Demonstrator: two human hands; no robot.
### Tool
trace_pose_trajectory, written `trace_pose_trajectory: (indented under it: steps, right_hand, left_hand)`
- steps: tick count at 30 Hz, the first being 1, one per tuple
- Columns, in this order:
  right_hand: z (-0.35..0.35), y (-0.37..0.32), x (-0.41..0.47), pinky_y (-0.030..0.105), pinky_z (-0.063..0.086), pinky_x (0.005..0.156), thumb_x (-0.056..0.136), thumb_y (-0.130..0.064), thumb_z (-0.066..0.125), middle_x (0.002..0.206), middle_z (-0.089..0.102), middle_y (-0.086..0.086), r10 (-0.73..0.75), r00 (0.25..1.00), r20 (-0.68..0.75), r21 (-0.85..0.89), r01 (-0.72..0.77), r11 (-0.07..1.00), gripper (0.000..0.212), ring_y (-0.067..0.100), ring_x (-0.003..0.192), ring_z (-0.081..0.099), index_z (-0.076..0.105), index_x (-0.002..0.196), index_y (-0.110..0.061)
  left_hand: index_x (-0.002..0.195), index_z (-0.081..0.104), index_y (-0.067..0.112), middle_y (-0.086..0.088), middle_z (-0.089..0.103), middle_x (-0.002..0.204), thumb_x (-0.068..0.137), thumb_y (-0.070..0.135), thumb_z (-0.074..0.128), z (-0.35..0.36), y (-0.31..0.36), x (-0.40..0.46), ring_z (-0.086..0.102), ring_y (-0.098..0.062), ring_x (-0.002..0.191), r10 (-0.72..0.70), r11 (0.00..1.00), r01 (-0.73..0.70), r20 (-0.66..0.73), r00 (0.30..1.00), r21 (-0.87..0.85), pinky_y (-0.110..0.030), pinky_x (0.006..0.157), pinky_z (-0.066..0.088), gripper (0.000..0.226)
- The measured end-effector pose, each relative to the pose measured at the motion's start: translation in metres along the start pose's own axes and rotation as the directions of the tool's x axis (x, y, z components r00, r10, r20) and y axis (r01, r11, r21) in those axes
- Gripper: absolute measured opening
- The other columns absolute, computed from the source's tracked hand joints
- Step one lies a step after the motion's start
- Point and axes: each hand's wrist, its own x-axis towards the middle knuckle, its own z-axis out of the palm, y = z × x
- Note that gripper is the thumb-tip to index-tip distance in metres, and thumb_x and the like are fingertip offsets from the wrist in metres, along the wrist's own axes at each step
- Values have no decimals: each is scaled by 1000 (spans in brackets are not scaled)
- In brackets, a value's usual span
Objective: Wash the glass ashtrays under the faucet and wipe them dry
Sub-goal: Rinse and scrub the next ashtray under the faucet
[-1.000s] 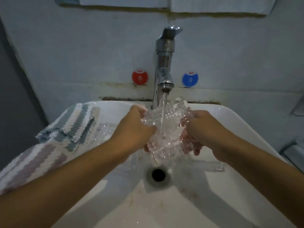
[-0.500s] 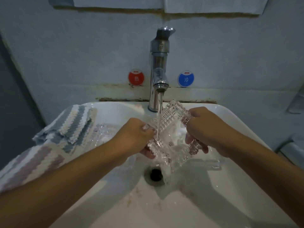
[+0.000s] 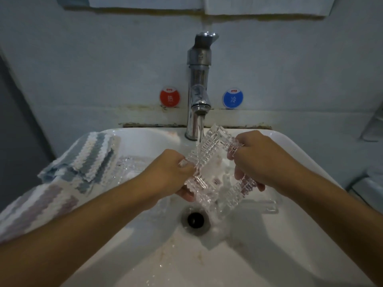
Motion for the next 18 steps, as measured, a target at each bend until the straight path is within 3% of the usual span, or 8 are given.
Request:
trace_pose_trajectory:
  steps: [3, 8, 11, 14, 18]
  right_hand:
    - [2, -1, 1, 21, 40, 39, 92, -4, 54, 82, 70, 9, -18, 1000, -22, -15, 18, 1000, 17, 22, 54, 61, 65, 103, -12]
    - [2, -1, -1, 22, 39, 41, 92, -4, 51, 81, 71, 10, -26, 1000, -16, 18, 26, 999, 18, 21, 53, 59, 65, 102, -11]
    - [3, 0, 0, 22, 40, 40, 95, -7, 50, 84, 70, 10, -29, 999, -20, 11, 30, 999, 17, 20, 53, 59, 64, 104, -10]
    - [3, 0, 2, 21, 40, 39, 93, -6, 56, 88, 68, 8, -18, 1000, -20, 2, 18, 1000, 17, 20, 52, 59, 65, 107, -11]
    - [3, 1, 3, 18, 37, 37, 94, -7, 57, 88, 67, 5, -23, 999, -28, -19, 23, 1000, 16, 17, 53, 59, 66, 106, -12]
  left_hand:
    - [105, 65, -2, -15, 68, 101, 95, 11, 65, 1, -1, -2, 71, -27, 60, -4, 998, 2, -27, 1000, -56, -44, 71, 63, 16]
    - [108, 63, 7, -7, 69, 101, 81, 14, 82, 3, -4, -2, 73, -21, 68, -23, 1000, 23, -7, 1000, 7, -35, 67, 63, 33]
    - [104, 66, 3, -14, 68, 104, 93, 11, 67, 4, -4, 0, 72, -24, 66, 2, 1000, -2, -22, 1000, 8, -42, 73, 63, 14]
    - [104, 64, 1, -18, 72, 95, 104, 17, 48, 4, -6, 1, 68, -24, 54, 41, 999, -39, -61, 997, 36, -44, 72, 61, 22]
    - [103, 62, -2, -19, 69, 92, 97, 5, 59, 7, -5, -1, 63, -20, 52, 25, 999, -27, -53, 998, -29, -36, 60, 59, 10]
